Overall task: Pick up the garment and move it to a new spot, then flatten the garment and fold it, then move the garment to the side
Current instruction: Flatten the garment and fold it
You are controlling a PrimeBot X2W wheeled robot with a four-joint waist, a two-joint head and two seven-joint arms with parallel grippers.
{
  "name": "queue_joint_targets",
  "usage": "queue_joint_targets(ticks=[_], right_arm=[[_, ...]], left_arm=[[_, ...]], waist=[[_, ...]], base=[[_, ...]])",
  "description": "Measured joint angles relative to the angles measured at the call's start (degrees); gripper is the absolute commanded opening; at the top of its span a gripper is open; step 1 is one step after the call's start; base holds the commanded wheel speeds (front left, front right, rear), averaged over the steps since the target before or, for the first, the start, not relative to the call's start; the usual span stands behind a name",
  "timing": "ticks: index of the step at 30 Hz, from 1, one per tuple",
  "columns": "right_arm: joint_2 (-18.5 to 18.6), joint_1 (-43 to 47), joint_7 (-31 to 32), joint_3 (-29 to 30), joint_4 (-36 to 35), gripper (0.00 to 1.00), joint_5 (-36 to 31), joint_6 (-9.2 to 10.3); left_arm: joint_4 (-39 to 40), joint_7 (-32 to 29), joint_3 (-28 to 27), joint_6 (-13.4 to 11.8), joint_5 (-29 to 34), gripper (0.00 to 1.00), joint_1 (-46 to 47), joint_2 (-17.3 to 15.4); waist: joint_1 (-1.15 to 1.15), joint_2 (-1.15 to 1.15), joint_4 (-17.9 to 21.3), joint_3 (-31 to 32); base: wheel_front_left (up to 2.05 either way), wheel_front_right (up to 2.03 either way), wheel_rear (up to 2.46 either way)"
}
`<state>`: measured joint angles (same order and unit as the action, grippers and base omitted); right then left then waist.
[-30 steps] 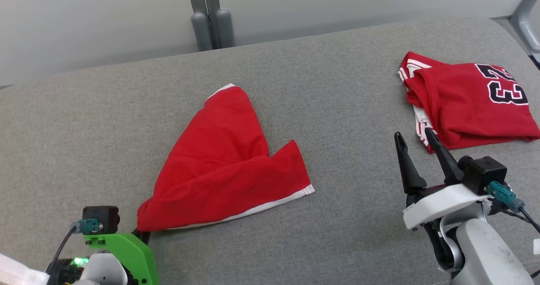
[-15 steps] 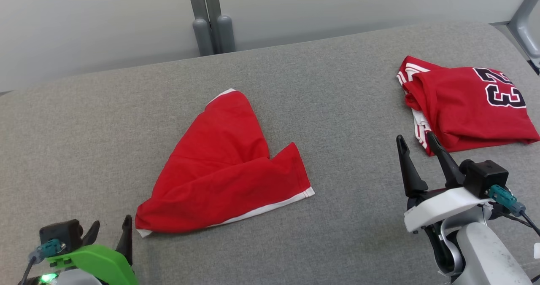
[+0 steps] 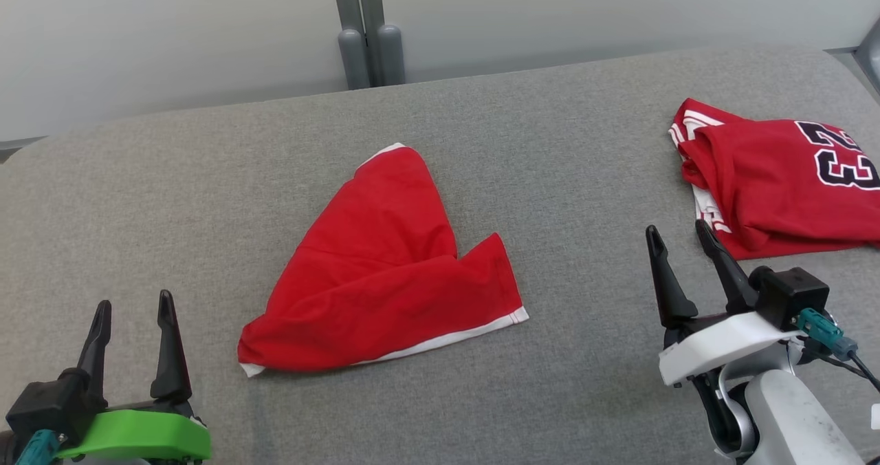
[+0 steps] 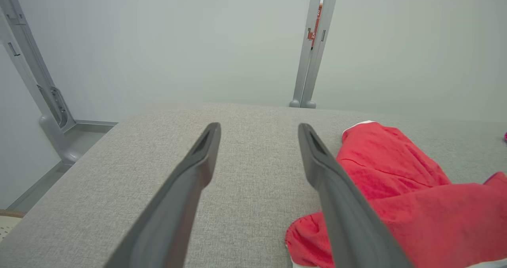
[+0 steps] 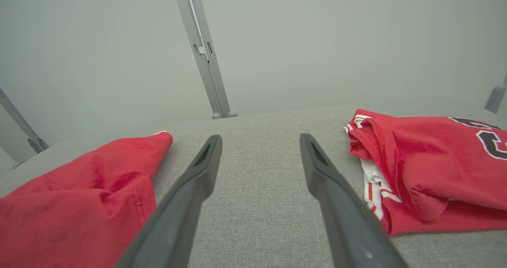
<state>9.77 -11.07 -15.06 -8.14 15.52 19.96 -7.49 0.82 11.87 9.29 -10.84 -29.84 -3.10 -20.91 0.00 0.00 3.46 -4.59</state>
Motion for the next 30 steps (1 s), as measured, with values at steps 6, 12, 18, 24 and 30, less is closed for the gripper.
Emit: queue_joint_targets(ticks=[6,12,18,24,30], right_arm=[[0.35,0.42,0.00,-0.47,0.14,1.00,0.08,0.00],[1.03,0.16,0.00,-2.27,0.30,1.00,0.69,0.00],[3.00,-3.39,1.45,-10.12,1.90,1.00,5.37,0.00],[4.85,-9.21,8.36,-15.61,4.52,1.00,14.19,0.00],[5.76,-13.97,17.94,-20.37,10.82,1.00,19.08,0.00]], left_arm=[[-1.44,1.93,0.46,1.11,0.76,1.00,-0.04,1.71],[-2.71,2.49,0.79,2.23,0.80,1.00,0.30,2.60],[-3.65,2.82,1.93,3.27,1.03,1.00,1.78,3.68],[-5.05,2.83,2.59,3.77,1.20,1.00,2.63,4.09],[-6.25,2.87,3.90,4.64,1.23,1.00,3.89,5.17]], waist=[[0.00,0.00,-0.97,0.16],[0.00,0.00,-1.60,0.40],[0.00,0.00,-3.09,0.19],[0.00,0.00,-5.64,-0.33],[0.00,0.00,-8.61,-1.00]], base=[[0.00,0.00,0.00],[0.00,0.00,0.00],[0.00,0.00,0.00],[0.00,0.00,0.00],[0.00,0.00,0.00]])
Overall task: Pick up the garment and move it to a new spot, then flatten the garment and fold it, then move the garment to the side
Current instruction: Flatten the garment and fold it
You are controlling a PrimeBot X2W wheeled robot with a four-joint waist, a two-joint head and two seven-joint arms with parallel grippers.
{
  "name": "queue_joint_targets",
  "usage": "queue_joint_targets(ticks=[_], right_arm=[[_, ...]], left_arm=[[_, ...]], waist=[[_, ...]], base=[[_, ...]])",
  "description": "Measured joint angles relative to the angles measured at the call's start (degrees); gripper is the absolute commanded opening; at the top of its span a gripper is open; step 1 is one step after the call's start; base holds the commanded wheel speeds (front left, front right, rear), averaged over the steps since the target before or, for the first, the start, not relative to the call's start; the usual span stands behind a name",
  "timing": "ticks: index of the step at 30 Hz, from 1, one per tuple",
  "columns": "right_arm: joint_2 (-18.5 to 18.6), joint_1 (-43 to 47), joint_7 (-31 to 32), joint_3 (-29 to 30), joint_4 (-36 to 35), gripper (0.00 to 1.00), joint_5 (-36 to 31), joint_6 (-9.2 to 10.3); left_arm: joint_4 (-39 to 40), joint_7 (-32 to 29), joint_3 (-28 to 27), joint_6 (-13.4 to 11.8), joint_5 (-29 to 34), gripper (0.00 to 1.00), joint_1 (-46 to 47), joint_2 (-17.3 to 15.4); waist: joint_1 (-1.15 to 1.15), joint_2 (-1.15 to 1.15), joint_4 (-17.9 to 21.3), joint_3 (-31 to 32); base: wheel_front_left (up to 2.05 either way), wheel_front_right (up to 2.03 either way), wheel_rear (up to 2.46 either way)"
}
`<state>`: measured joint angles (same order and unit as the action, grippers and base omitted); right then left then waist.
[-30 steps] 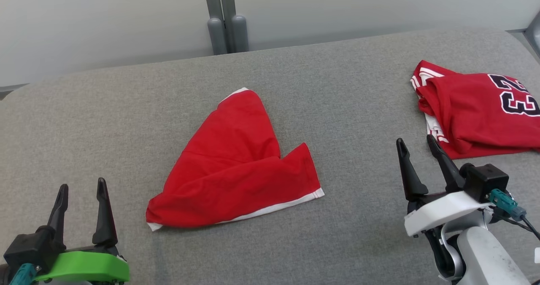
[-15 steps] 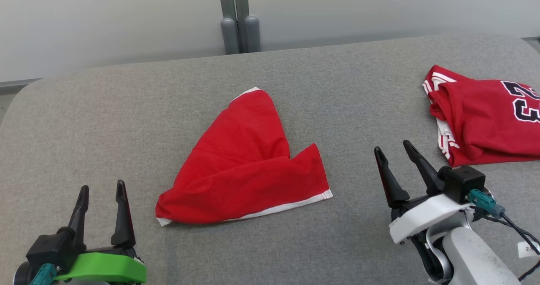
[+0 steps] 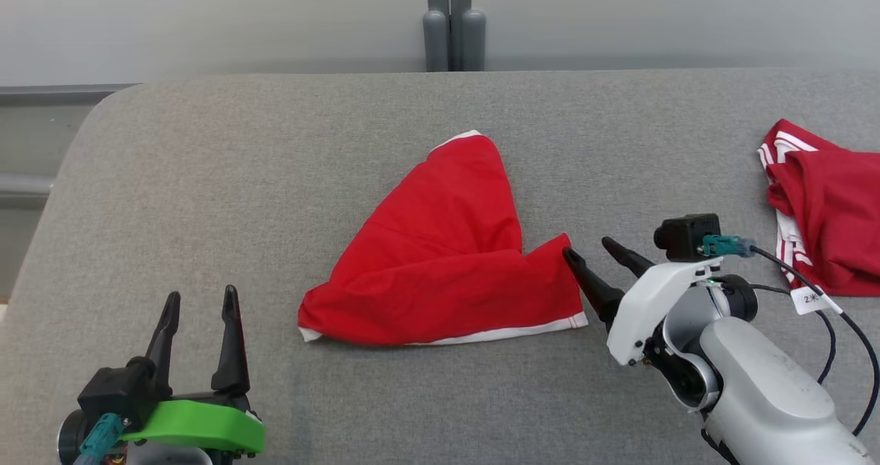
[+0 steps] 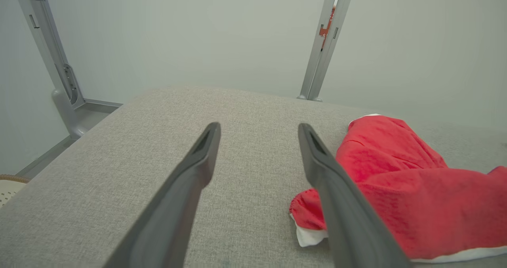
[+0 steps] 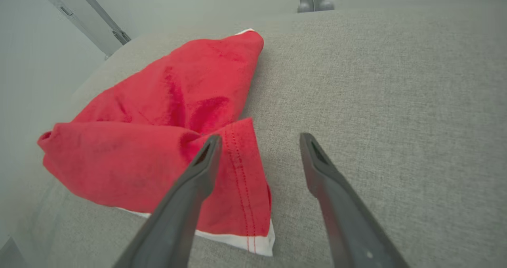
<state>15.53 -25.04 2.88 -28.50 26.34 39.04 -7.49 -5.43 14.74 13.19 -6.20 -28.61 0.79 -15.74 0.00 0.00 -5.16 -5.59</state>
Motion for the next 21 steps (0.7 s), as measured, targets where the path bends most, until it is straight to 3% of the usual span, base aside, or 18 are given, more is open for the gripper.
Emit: queue_joint_targets(ticks=[6,7,8,9,16,21], right_arm=[[-0.68,-1.16,7.34,-2.25,3.61,1.00,4.19,0.01],[-0.46,-1.21,7.37,-2.36,3.53,0.75,4.33,0.01],[-0.15,-1.29,7.14,-2.34,3.45,0.41,4.50,0.01],[0.10,-1.33,7.09,-2.35,3.38,0.00,4.87,0.01],[1.37,-1.46,4.32,-1.46,1.70,0.00,6.24,0.01],[1.82,-3.56,3.44,2.29,1.56,0.00,10.37,0.01]], left_arm=[[-1.37,0.05,0.11,0.58,-0.01,1.00,0.37,1.07],[-1.62,0.05,0.04,0.63,-0.01,1.00,0.36,1.16],[-1.77,0.07,-0.01,0.66,0.00,1.00,0.36,1.27],[-1.89,0.10,-0.07,0.68,0.00,1.00,0.36,1.38],[-2.42,0.22,-0.34,1.18,0.19,1.00,0.33,1.97],[-2.61,0.23,-0.04,1.68,0.52,1.00,0.46,2.12]], waist=[[0.00,0.00,-3.16,-0.35],[0.00,0.00,-3.64,-0.37],[0.00,0.00,-4.07,-0.39],[0.00,0.00,-4.39,-0.39],[0.00,0.00,-5.36,-0.26],[0.00,0.00,-5.14,-1.38]], base=[[0.00,0.00,0.00],[0.00,0.00,0.00],[0.00,0.00,0.00],[0.00,0.00,0.00],[0.00,0.00,0.00],[0.00,0.00,0.00]])
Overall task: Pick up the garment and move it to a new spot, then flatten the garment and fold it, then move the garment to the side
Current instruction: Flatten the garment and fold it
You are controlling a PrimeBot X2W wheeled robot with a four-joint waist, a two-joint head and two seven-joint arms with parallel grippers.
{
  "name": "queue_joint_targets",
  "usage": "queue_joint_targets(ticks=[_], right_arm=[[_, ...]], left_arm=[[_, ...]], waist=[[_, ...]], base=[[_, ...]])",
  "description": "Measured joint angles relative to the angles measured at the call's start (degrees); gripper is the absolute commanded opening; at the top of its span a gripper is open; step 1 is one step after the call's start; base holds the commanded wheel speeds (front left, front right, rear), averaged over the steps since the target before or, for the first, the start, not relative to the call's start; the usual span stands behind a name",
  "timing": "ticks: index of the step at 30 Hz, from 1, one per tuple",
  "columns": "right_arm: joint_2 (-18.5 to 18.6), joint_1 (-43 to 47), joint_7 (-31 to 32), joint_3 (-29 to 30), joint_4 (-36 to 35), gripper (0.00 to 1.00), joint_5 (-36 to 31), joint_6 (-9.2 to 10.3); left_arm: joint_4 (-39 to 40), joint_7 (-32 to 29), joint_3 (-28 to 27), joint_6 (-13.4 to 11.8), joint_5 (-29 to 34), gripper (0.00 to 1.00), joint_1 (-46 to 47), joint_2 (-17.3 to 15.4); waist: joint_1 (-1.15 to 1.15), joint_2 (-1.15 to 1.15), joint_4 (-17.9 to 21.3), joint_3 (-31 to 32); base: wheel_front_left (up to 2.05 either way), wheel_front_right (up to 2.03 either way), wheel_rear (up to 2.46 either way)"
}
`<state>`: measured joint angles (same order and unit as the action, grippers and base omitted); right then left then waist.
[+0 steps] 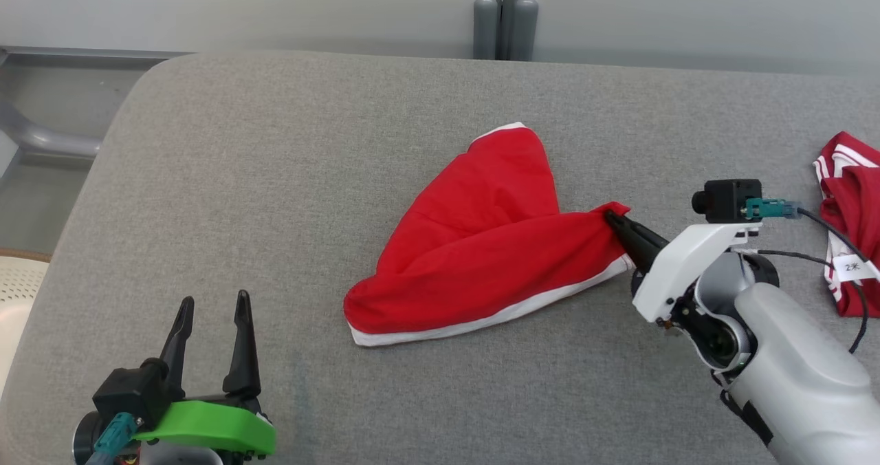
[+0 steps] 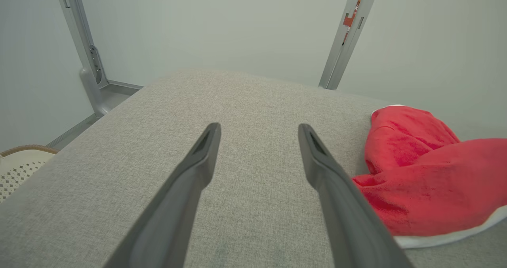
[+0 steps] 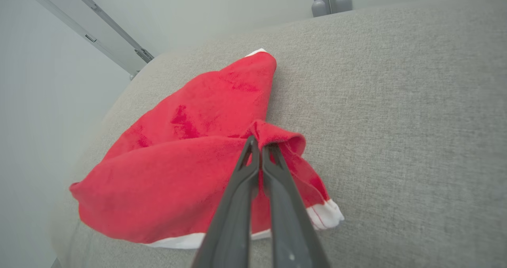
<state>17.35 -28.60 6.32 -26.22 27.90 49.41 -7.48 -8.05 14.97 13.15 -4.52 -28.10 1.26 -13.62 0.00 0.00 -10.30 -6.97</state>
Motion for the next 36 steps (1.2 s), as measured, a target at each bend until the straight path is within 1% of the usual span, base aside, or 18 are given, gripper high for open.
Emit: queue_joint_targets(ticks=[4,10,14,15,16,17,23,30,36], right_arm=[[2.40,-1.51,1.46,1.64,2.11,0.00,1.10,0.01],[4.07,-4.69,3.93,2.22,5.92,0.00,1.80,0.01],[4.92,-5.86,4.00,3.00,9.79,0.00,1.14,0.00],[4.89,-6.01,3.88,3.21,10.67,0.02,0.90,0.00],[4.79,-6.08,3.75,3.26,11.32,0.28,0.83,0.00],[4.61,-6.08,3.64,3.14,11.90,1.00,0.55,0.00],[2.75,-6.12,0.15,2.61,12.00,1.00,0.21,0.00],[3.78,-5.00,-5.78,3.10,9.25,1.00,-1.55,0.00],[4.20,0.05,-11.69,5.63,5.63,1.00,-3.31,0.00]], left_arm=[[-0.46,0.00,0.46,0.32,0.11,1.00,1.22,0.02],[-1.29,0.00,1.09,0.85,0.44,1.00,3.35,0.11],[-2.24,0.00,1.41,1.20,0.52,1.00,4.37,0.35],[-2.55,0.00,1.45,1.35,0.52,1.00,4.44,0.37],[-2.82,0.00,1.45,1.42,0.52,1.00,4.45,0.38],[-3.16,0.00,1.40,1.43,0.52,1.00,4.45,0.37],[-3.54,0.00,0.87,1.43,0.52,1.00,4.29,0.22],[-3.32,0.05,0.03,1.29,0.49,1.00,2.89,-0.54],[-2.44,-0.12,-0.03,0.87,0.44,1.00,1.13,-1.07]], waist=[[0.00,0.00,0.13,-1.54],[0.00,0.00,0.04,-4.31],[0.00,0.00,-0.44,-5.63],[0.00,0.00,-0.63,-5.72],[0.00,0.00,-0.71,-5.68],[0.00,0.00,-0.75,-5.55],[0.00,0.00,0.19,-3.83],[0.00,0.00,2.93,-1.14],[0.00,0.00,5.47,1.29]], base=[[0.00,0.00,0.00],[0.00,0.00,0.00],[0.00,0.00,0.00],[0.00,0.00,0.00],[0.00,0.00,0.00],[0.00,0.00,0.00],[0.00,0.00,0.00],[0.00,0.00,0.00],[0.00,0.00,0.00]])
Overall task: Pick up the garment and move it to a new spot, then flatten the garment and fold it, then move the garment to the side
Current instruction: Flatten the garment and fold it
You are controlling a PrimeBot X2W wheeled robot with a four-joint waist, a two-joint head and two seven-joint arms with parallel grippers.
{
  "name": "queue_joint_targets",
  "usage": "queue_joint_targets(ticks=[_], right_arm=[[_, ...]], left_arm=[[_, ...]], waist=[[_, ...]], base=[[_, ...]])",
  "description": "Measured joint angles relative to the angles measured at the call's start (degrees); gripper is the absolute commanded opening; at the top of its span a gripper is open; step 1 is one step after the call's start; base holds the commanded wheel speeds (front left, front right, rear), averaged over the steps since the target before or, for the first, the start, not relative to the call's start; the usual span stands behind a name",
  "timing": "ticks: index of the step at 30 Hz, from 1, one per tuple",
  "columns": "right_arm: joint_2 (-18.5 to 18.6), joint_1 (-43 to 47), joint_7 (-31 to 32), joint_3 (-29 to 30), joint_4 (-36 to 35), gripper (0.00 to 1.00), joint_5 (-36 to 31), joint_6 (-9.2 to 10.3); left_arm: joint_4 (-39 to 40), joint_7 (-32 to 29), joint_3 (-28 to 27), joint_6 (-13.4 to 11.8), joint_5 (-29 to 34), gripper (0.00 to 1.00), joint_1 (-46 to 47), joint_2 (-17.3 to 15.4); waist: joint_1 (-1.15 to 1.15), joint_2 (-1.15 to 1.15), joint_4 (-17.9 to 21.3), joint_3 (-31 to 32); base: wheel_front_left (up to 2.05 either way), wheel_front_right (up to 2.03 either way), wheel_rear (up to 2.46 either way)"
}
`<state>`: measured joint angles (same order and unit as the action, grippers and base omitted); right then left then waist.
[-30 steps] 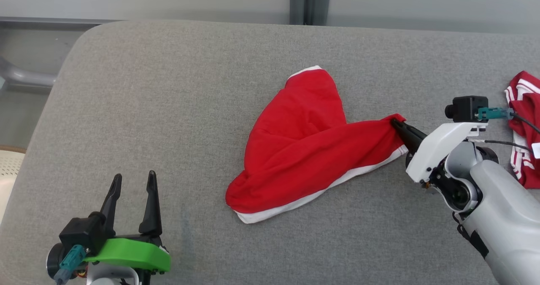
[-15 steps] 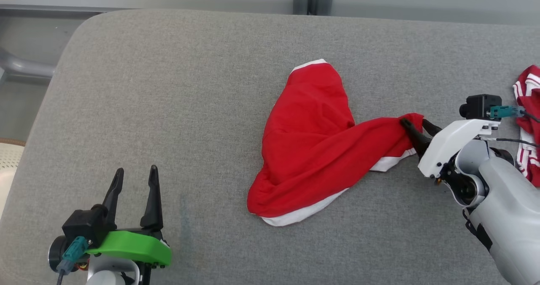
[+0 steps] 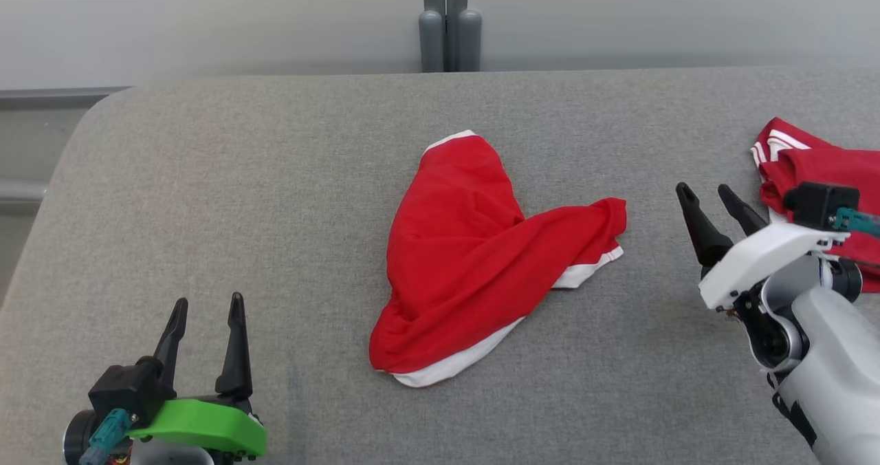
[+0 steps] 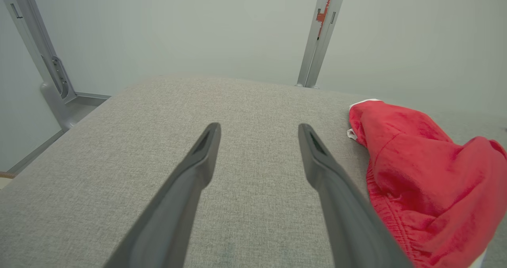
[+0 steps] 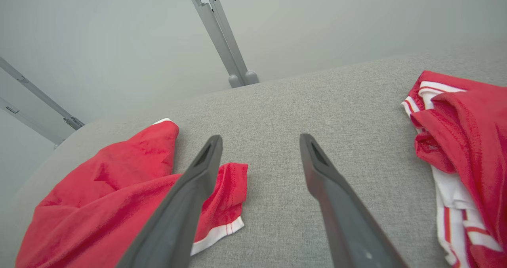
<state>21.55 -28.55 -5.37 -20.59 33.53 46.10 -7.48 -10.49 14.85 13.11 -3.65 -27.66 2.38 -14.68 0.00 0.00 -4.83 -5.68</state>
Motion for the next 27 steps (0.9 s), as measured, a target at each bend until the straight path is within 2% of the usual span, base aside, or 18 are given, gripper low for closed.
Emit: queue_joint_targets(ticks=[6,9,16,20,27], right_arm=[[-2.55,10.22,-7.31,3.34,-4.61,1.00,-2.37,0.00],[-4.10,14.95,-8.98,5.73,-8.32,1.00,-4.56,0.00],[-7.26,19.87,-9.66,12.72,-17.66,1.00,-15.91,0.00],[-9.65,22.42,-9.68,14.81,-19.94,1.00,-19.27,0.00],[-11.01,24.01,-9.68,16.81,-21.00,1.00,-21.92,0.00]], left_arm=[[1.20,-0.13,-0.37,-0.87,-0.38,1.00,-2.13,-0.35],[2.37,-0.12,-0.97,-1.19,-0.48,1.00,-3.28,-0.46],[3.32,-0.07,-0.90,-1.32,-0.48,1.00,-4.74,-0.41],[3.49,-0.07,-0.49,-0.96,-0.37,1.00,-4.74,0.09],[3.69,0.11,-0.73,-0.82,0.02,1.00,-4.74,0.75]], waist=[[0.00,0.00,1.73,2.58],[0.00,0.00,2.59,3.65],[0.00,0.00,4.73,4.42],[0.00,0.00,4.73,4.37],[0.00,0.00,3.98,5.22]], base=[[0.00,0.00,0.00],[0.00,0.00,0.00],[0.00,0.00,0.00],[0.00,0.00,0.00],[0.00,0.00,0.00]])
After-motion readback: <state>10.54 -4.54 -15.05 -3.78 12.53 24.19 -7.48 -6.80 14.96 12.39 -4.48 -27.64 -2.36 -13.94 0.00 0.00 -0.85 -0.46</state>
